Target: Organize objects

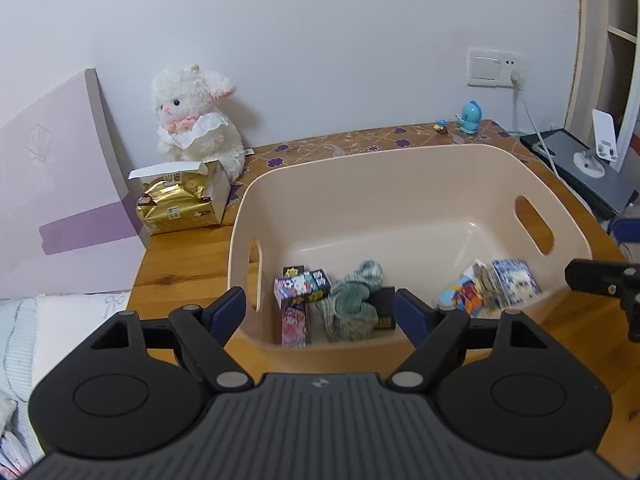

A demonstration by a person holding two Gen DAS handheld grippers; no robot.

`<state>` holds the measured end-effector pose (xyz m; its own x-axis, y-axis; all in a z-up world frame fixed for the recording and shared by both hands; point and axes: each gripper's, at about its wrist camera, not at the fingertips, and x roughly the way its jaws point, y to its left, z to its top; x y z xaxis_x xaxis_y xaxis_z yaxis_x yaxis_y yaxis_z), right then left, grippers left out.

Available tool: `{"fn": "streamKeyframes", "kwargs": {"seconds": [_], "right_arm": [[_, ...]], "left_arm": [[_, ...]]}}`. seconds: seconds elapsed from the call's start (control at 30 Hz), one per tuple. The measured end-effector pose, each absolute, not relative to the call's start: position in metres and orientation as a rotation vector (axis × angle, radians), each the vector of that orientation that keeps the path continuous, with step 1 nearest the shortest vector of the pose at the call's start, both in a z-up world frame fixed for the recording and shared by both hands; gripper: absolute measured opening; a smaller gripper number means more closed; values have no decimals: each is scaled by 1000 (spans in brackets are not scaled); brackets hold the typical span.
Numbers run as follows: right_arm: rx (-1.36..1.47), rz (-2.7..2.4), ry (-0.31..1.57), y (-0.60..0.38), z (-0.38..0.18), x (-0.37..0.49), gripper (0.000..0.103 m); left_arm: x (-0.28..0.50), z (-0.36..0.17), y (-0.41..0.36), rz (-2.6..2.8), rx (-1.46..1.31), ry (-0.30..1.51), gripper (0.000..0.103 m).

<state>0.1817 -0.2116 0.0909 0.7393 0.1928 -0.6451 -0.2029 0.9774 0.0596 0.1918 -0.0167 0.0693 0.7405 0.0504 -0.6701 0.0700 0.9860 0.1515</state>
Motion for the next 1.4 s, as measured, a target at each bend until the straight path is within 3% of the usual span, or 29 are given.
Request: {"fn": "streamKeyframes", "kwargs": {"seconds": [0.63,1.4], "right_arm": [[-24,219,727,-219,103,89,103],[-14,227,778,-220,95,24,103]], "left_arm": [[80,78,-23,-47,154,715,82],[1,80,-29,-76,158,710,82]]}}
